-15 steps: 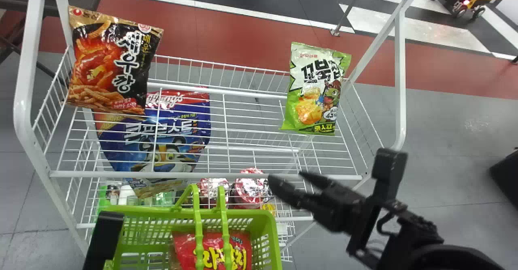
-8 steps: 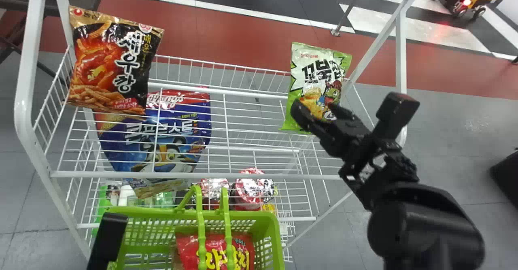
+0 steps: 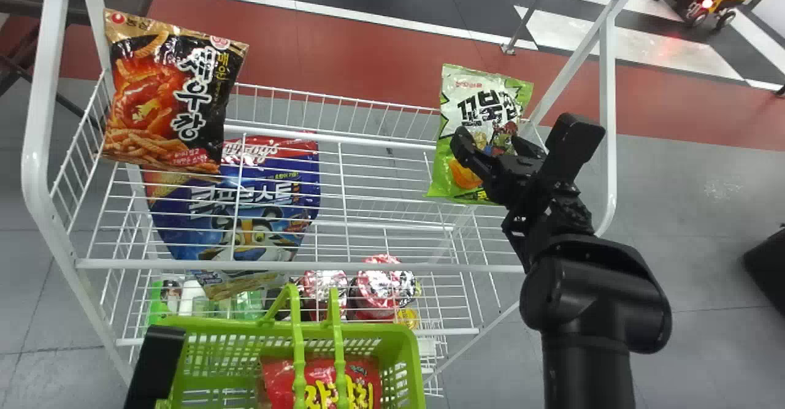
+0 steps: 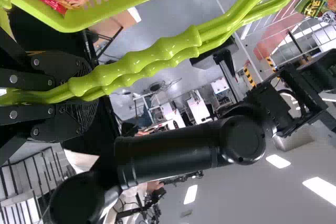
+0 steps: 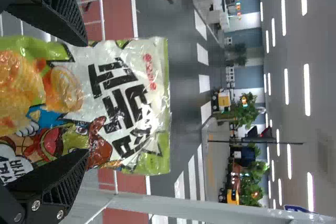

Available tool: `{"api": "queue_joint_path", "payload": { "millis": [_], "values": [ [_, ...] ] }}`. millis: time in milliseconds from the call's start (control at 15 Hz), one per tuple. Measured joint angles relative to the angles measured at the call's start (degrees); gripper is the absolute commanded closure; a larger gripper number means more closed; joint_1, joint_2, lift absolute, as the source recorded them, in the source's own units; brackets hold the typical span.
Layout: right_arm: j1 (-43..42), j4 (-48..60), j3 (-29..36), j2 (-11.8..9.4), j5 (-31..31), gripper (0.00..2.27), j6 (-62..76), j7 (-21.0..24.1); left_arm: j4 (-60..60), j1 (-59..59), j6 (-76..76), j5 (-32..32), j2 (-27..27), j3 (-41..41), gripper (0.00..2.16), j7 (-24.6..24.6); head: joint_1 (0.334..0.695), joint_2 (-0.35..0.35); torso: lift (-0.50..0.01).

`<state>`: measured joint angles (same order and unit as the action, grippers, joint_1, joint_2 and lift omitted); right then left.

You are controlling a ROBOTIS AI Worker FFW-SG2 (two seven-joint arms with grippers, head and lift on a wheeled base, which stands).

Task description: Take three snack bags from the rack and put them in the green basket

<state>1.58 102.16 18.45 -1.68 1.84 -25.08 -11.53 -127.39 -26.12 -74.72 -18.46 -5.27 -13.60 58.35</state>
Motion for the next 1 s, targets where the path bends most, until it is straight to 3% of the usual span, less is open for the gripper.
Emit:
{"api": "queue_joint_path", "payload": {
  "millis": [67, 200, 400, 733, 1000],
  "values": [
    [-0.6, -1.5, 0.2, -0.5, -0.2, 0.38, -0.1, -0.4, 0.1, 0.2, 0.0, 0.0, 0.0, -0.1, 1.64, -0.1, 0.695, -0.35, -0.011],
    [-1.4, -3.0, 0.3, -1.4, -0.1, 1.97, -1.2, -2.6, 0.3, 0.4, 0.0, 0.0, 0.0, -0.2, 1.64, -0.2, 0.695, -0.35, -0.011],
    [-1.6, -3.2, 0.5, -1.7, 0.7, 2.2, -5.6, -6.0, 0.4, 0.5, -0.1, 0.2, 0.1, -0.3, 1.64, -0.3, 0.695, -0.35, -0.011],
    [0.4, -1.1, 1.6, -1.7, 1.5, 2.2, -5.2, -7.7, -0.3, -0.3, -0.1, 0.5, 0.1, -0.3, 1.64, -0.5, 0.695, -0.35, -0.011],
    [6.4, 9.3, 3.5, -1.7, 3.5, 2.2, -6.4, -10.1, -0.4, -0.3, -0.3, 0.7, 0.1, -0.5, 1.64, -0.6, 0.695, -0.35, -0.011]
  ]
}}
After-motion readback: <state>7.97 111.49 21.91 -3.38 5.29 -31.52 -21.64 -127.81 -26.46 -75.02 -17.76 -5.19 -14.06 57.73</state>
